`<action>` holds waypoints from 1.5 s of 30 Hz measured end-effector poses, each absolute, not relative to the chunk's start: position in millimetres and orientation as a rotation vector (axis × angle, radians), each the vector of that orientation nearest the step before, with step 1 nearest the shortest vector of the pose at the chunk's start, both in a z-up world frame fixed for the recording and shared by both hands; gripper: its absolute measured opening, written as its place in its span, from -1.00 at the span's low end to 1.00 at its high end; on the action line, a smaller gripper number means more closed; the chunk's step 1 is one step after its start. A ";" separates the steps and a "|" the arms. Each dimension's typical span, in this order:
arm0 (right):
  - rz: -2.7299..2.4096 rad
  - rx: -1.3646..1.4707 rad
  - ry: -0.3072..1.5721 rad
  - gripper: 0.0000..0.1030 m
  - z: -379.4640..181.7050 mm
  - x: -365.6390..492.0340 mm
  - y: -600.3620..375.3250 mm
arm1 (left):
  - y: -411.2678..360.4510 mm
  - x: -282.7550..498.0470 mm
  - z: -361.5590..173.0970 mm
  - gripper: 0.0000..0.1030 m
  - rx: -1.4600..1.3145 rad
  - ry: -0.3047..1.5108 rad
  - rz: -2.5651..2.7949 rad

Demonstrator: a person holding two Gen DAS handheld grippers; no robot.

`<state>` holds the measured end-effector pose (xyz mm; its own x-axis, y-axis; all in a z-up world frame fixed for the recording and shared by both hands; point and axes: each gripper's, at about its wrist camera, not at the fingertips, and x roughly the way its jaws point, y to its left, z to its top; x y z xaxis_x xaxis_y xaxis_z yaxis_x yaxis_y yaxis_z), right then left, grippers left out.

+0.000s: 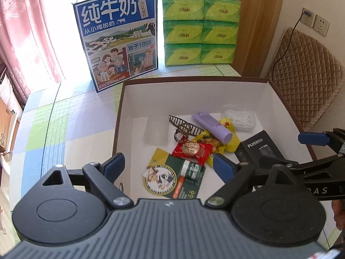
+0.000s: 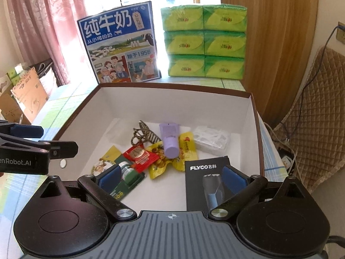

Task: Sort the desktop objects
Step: 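Withdraw both open grippers from the box back over the table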

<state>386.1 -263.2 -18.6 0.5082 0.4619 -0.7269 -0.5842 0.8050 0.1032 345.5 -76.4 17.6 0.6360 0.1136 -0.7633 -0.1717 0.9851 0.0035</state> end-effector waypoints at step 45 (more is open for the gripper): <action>0.732 -0.215 0.865 0.89 -60.0 272.4 -304.2 | -47.1 212.3 -15.9 0.81 -0.177 0.976 0.199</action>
